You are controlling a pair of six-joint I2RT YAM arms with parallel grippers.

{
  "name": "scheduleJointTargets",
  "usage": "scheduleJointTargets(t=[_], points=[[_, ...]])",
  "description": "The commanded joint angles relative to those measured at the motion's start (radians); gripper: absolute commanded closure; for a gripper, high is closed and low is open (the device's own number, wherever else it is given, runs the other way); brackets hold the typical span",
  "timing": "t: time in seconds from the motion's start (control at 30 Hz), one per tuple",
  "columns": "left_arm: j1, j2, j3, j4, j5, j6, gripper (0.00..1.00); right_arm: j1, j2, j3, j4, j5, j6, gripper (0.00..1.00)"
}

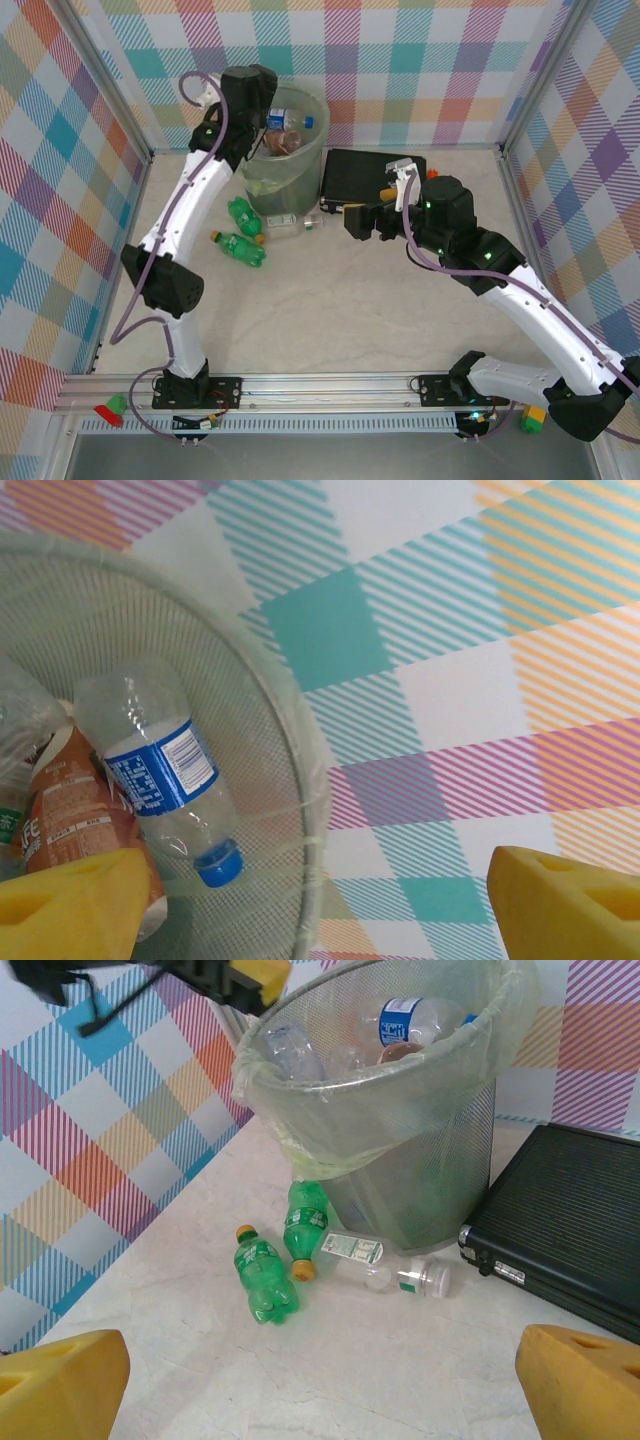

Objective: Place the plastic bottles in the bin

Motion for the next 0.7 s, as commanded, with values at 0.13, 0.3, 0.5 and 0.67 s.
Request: scheduleJointTargets(t=[0.13, 0.3, 0.5, 0.67], points=[[-0.011, -0.205, -0.184, -0.064, -0.04, 0.143, 0.12, -0.008, 0.018, 0.003, 0.062, -0.041, 0.009, 0.01], [-0.011, -0.364, -0.366, -0.123, -0.066, 0.21, 0.01, -0.007, 0.046, 0.008, 0.074, -0.081, 0.016, 0.01], [-0.009, -0.524, -0.553, -0.236, -0.104, 0.259, 0.0, -0.004, 0.094, 0.014, 0.094, -0.142, 0.043, 0.01], [0.003, -0.605, -0.7, -0.324, -0.091, 0.246, 0.01, 0.014, 0.133, 0.034, 0.104, -0.168, 0.054, 0.01]])
